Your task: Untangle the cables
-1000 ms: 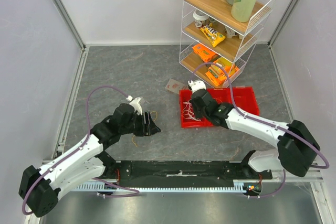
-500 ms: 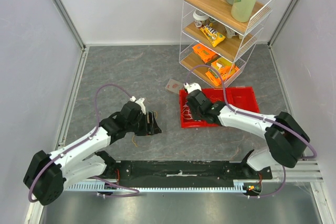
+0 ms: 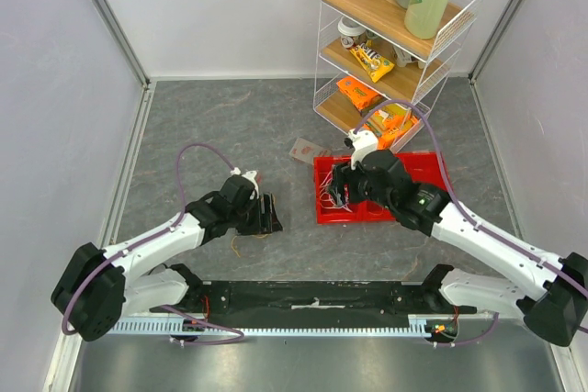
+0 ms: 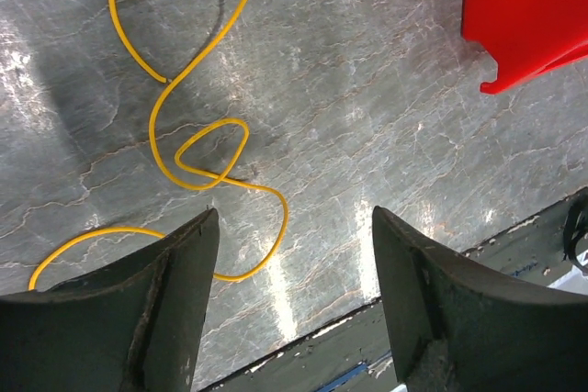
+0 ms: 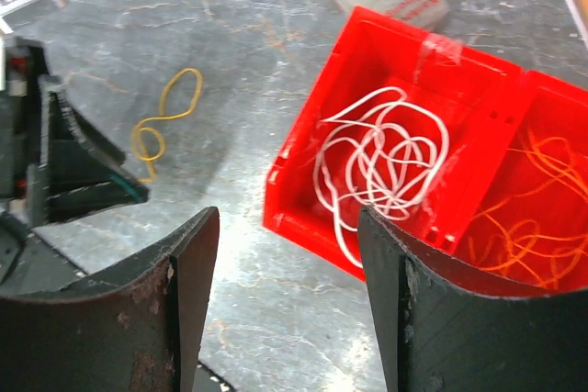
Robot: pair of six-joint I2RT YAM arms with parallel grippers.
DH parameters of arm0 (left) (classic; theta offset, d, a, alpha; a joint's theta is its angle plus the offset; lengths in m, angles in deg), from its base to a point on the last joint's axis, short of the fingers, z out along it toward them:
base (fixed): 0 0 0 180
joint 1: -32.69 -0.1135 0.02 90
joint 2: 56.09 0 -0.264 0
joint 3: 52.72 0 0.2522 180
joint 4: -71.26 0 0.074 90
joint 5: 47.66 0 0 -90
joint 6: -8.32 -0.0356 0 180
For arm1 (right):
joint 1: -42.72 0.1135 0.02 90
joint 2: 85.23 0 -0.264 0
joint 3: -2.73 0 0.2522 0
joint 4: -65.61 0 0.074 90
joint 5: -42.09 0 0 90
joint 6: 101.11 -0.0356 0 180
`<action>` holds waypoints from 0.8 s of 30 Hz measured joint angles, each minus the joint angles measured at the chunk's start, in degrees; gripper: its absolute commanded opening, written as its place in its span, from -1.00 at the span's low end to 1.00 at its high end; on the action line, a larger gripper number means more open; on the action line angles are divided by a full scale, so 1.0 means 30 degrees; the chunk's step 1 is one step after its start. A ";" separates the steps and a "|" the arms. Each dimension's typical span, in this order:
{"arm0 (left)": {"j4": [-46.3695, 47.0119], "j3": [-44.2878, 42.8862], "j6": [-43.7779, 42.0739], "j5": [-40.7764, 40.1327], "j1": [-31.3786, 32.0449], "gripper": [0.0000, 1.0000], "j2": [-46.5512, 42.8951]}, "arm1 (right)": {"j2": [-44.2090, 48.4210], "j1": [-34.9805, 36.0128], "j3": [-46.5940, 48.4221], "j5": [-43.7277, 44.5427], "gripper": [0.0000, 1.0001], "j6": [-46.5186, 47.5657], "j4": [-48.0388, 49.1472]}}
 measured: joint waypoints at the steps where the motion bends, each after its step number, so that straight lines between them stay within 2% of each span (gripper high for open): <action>1: 0.0000 0.0000 -0.0007 -0.0066 0.0000 0.48 -0.0007 | 0.0109 0.0000 -0.0051 -0.0423 0.40 -0.0168 0.0095; 4: 0.0036 0.0015 -0.0015 -0.0284 0.0000 0.30 -0.0007 | 0.0372 0.0109 -0.0736 -0.1625 0.39 -0.0758 0.0889; 8: 0.1027 0.0503 -0.0007 0.0452 0.0000 -0.45 0.0248 | 0.0459 0.0765 -0.1923 -0.2769 0.39 -0.1559 0.1552; 11: 0.1668 0.1202 0.0022 0.1384 0.0007 -0.92 0.0466 | 0.0423 0.1253 -0.2106 -0.2914 0.40 -0.1858 0.1654; 16: 0.1545 0.1807 -0.0102 0.2703 0.0007 -0.97 -0.0321 | 0.0401 0.1676 -0.2106 -0.2958 0.39 -0.2120 0.2055; 24: 0.1566 0.0845 -0.0153 0.5756 0.0029 -0.96 -0.6579 | -0.0415 0.2295 -0.2113 -0.3220 0.40 -0.2339 0.2703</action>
